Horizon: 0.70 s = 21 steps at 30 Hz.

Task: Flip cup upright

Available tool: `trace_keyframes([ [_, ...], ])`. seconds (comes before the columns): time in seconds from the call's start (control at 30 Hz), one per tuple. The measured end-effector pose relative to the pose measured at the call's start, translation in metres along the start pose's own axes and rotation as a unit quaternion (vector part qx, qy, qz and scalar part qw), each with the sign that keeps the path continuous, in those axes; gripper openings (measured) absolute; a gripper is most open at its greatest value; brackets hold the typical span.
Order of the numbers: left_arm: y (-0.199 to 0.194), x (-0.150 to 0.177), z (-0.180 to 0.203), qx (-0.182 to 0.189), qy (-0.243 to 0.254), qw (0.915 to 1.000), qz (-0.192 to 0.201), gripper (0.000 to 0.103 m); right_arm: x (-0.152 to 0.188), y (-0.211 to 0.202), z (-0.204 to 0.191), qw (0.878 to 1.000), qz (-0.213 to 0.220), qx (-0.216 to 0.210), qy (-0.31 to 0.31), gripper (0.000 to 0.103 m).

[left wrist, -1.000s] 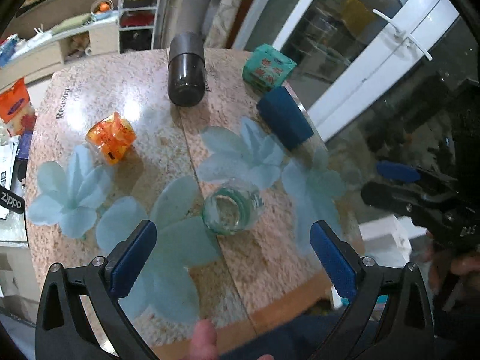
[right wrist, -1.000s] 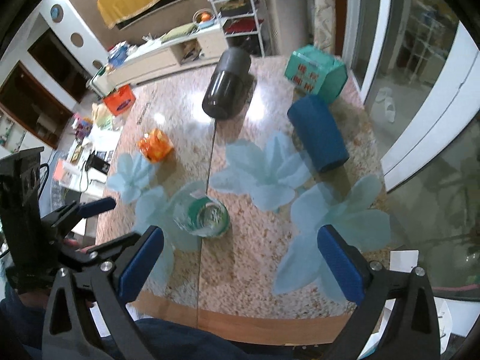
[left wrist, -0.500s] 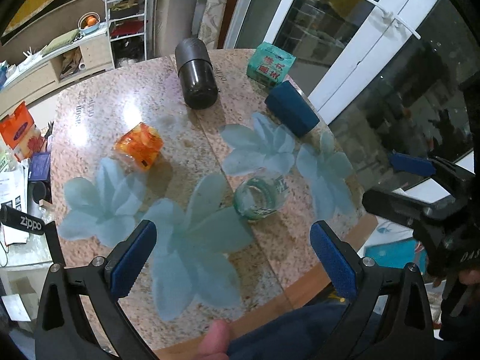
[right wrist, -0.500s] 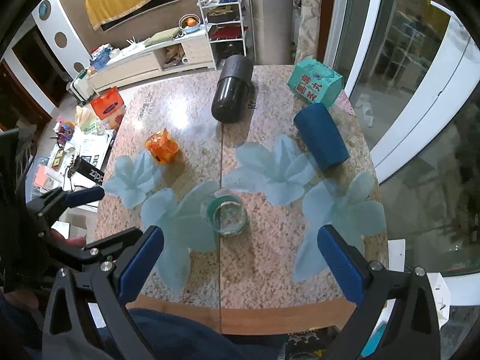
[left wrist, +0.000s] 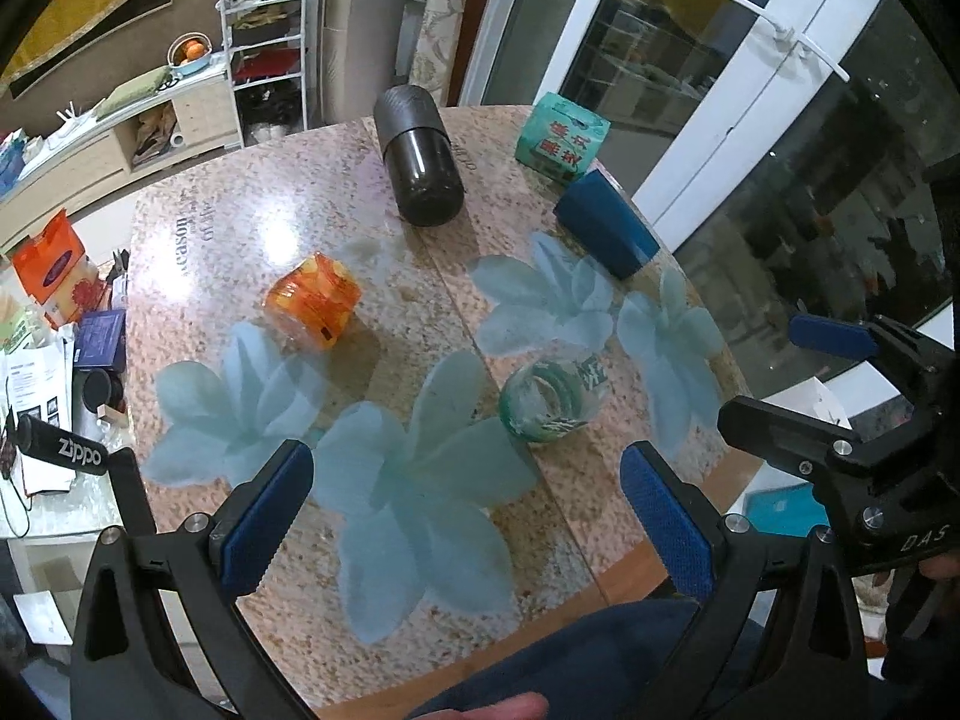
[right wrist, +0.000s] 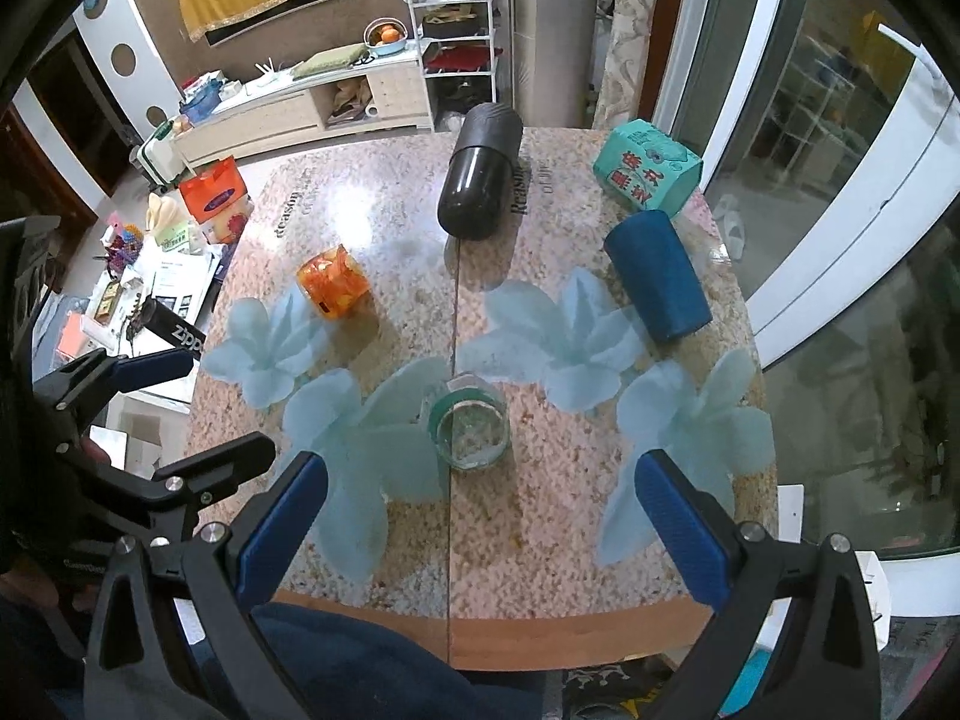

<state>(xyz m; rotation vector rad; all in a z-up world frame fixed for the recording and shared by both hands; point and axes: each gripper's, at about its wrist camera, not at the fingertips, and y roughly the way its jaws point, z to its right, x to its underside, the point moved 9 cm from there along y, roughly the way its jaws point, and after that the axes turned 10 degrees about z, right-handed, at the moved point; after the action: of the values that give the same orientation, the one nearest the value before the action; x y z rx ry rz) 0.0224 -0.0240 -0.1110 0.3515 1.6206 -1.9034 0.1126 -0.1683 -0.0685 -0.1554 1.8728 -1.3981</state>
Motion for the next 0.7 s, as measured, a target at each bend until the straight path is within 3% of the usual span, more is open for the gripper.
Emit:
trace_keyframes([
  [0.7, -0.0044, -0.0042, -0.0025, 0.001, -0.001, 1.0, 0.003, 0.103, -0.004, -0.0013, -0.005, 1.0, 0.007, -0.011, 0.006, 0.103],
])
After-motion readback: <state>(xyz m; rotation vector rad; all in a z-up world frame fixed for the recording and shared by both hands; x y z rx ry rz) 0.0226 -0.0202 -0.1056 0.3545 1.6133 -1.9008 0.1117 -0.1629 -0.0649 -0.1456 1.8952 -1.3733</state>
